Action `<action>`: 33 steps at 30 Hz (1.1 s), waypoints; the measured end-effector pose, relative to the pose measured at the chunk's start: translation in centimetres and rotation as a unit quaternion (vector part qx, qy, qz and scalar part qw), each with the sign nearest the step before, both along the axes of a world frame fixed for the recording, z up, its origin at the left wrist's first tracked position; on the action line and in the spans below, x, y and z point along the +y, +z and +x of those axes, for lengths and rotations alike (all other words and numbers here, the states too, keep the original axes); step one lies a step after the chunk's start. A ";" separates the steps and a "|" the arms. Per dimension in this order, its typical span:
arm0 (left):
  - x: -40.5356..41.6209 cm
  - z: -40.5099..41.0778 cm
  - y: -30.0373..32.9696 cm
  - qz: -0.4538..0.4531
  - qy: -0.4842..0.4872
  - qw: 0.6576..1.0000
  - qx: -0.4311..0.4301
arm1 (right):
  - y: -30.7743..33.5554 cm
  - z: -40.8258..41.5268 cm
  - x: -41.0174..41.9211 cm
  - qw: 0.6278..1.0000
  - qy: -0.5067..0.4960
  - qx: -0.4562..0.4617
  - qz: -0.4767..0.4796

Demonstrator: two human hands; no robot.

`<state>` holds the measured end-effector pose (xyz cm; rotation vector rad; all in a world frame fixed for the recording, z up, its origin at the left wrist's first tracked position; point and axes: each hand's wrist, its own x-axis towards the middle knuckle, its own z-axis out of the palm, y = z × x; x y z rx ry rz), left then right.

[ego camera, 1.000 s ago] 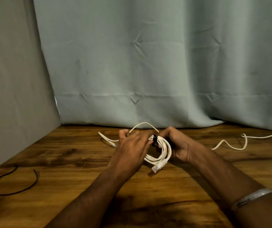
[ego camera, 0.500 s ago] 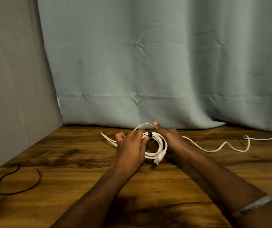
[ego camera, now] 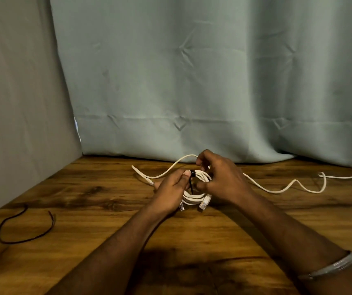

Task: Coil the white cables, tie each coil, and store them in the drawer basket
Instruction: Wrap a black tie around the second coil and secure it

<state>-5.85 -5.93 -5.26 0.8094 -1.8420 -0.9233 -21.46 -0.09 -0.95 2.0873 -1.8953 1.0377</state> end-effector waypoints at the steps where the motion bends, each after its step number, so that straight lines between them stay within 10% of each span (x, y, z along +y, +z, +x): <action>1: -0.1 0.0 0.1 0.010 -0.001 1.000 0.010 | 0.0 0.1 0.1 1.000 -0.002 0.028 -0.012; 17: -1.4 0.2 -0.1 0.118 -0.003 0.991 0.057 | 0.4 0.6 0.5 0.937 0.124 0.274 -0.180; 27: -2.4 -0.3 -1.4 0.055 -0.001 0.997 0.047 | -0.5 1.2 -0.5 0.985 0.143 -0.039 -0.091; 33: -0.4 0.5 -0.7 -0.152 0.074 0.970 -0.177 | -0.8 0.8 -1.1 0.967 0.103 -0.217 -0.088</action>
